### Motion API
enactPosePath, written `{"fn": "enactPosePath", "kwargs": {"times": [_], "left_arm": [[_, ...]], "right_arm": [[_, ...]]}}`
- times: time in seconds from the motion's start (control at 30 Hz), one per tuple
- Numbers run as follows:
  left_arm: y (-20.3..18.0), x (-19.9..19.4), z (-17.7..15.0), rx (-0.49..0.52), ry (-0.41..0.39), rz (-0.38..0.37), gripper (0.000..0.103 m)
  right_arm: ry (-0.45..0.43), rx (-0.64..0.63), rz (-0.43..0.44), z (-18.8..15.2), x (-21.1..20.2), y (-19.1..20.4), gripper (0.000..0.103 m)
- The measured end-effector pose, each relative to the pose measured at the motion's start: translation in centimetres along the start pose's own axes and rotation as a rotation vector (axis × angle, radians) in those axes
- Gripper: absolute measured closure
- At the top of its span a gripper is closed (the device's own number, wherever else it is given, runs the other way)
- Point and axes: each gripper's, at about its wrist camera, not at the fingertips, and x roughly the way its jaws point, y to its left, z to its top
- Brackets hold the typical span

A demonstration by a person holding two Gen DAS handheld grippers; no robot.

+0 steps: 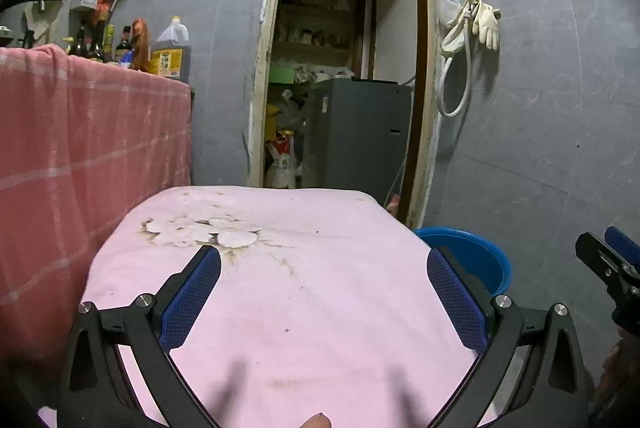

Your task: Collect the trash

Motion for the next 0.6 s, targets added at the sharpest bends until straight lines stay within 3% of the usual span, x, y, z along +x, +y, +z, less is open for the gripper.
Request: {"fn": "enactPosePath", "kwargs": {"times": [0.6], "left_arm": [[0.7, -0.4, -2.0, 0.000, 0.012, 0.027, 0.002]], "right_arm": [[0.027, 0.002, -0.012, -2.3, 0.4, 0.7, 0.000]]}}
